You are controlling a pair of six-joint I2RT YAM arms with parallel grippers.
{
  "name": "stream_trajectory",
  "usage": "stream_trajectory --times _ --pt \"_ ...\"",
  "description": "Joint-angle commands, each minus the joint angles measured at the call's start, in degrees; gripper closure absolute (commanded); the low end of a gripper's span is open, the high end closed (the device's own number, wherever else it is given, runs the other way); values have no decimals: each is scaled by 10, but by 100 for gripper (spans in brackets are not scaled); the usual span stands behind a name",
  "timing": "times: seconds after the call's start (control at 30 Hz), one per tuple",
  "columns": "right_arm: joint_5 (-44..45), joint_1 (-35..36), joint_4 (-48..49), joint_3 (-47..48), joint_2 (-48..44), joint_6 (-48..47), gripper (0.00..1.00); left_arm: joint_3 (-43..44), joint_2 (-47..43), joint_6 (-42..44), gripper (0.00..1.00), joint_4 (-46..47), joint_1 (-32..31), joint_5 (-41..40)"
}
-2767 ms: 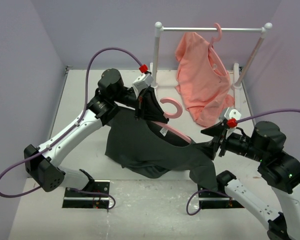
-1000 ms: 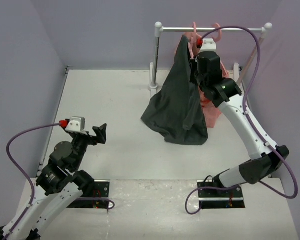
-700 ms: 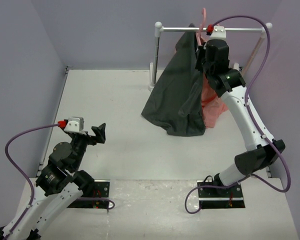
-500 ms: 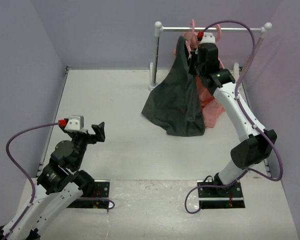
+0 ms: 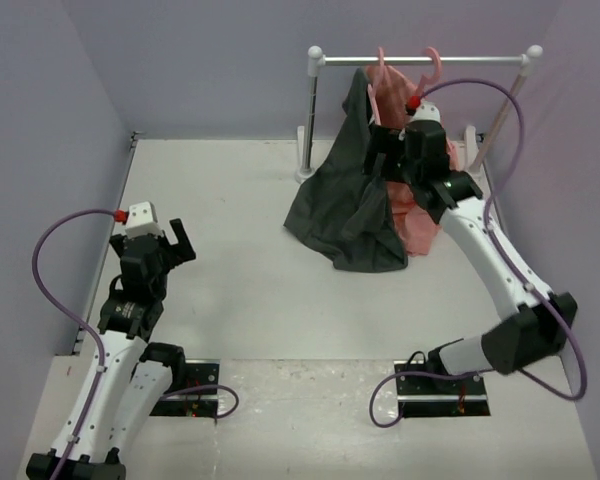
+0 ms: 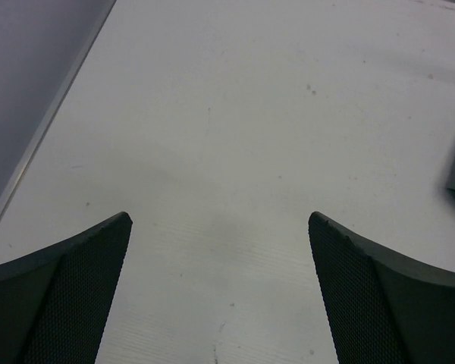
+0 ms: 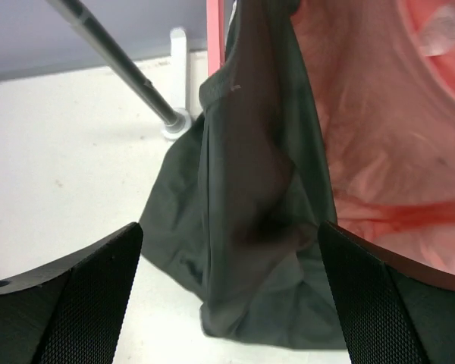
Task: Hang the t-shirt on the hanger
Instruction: Place the hanger at the clothesline, then reset both arms
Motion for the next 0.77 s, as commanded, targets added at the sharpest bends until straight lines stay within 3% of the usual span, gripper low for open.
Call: stream_trajectory --times 0.0,0.1,0.33,0.5,0.73 --pt "9 0 7 -77 -211 7 1 12 -1 -17 0 26 7 52" --pt "11 0 -2 -203 -363 -25 1 1 -7 -9 0 33 3 85" --pt "104 0 -82 -347 -585 -48 1 0 -6 3 0 33 -11 110" --pt "90 1 -80 -393 -660 -39 1 -16 -43 21 0 47 -11 126" --pt "114 1 -79 -410 -641 -18 1 -20 -43 19 0 46 -13 107"
